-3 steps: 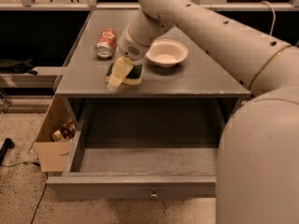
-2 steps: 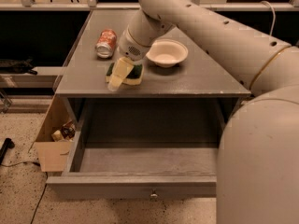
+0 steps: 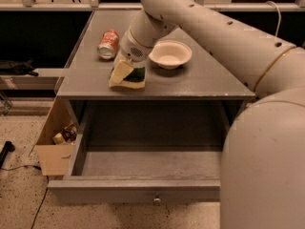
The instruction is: Place sponge into top drawer
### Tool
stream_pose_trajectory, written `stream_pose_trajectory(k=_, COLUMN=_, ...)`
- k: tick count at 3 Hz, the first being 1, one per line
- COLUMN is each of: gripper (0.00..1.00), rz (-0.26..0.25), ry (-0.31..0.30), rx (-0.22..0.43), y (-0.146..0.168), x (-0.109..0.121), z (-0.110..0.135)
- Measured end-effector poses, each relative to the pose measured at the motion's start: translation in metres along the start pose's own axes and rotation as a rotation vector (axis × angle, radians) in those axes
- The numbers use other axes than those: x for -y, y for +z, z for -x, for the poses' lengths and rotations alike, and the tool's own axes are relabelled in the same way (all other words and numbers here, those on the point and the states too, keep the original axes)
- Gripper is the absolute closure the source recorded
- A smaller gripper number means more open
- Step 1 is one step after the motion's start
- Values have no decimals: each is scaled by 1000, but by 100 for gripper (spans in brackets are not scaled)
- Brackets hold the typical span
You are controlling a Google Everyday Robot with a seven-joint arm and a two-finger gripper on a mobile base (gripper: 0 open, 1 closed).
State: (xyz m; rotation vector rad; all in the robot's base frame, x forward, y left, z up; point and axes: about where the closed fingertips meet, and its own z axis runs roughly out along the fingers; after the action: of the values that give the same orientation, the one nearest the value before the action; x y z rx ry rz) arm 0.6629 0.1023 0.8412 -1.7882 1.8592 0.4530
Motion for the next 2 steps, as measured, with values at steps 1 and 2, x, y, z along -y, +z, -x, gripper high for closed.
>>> stream_pose_trajectory(k=1, gripper=73, rz=0, ry=0, rx=0, y=0, x=0, z=0)
stream_pose_trajectory(k=2, gripper=100, rz=0, ry=0, rx=0, y=0, x=0, z=0)
